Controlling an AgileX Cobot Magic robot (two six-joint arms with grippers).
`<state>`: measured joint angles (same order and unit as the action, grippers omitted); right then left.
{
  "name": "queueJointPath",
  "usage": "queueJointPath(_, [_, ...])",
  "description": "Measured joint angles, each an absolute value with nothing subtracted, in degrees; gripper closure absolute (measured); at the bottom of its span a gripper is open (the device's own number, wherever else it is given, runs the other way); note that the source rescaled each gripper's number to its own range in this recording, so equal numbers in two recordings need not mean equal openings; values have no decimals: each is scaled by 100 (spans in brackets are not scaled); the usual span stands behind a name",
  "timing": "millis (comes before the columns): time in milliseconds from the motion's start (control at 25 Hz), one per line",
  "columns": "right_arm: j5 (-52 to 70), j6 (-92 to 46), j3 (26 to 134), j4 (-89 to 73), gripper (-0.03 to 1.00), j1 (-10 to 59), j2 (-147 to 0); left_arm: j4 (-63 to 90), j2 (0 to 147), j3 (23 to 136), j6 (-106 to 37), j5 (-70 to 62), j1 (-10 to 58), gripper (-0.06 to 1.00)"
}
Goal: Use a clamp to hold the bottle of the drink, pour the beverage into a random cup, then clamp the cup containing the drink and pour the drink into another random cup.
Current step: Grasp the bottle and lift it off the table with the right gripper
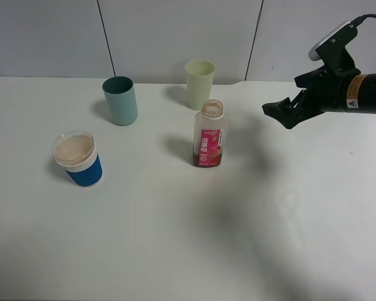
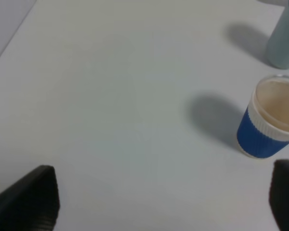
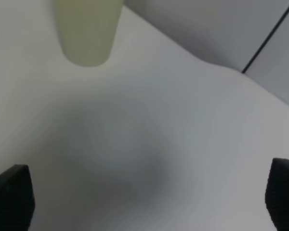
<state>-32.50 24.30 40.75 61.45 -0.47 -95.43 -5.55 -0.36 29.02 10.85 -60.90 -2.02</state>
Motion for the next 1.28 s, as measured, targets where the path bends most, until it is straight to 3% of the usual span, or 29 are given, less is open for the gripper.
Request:
queueJointPath(800, [-3393,4112,4148,8270,5,276,-9834,-555,-36,2902,1085,-6090,-202,32])
queueJointPath(1280, [-3505,4343,4374,8948,5,425,-9950,-555,-36,2902,1085,-6090,-202,32])
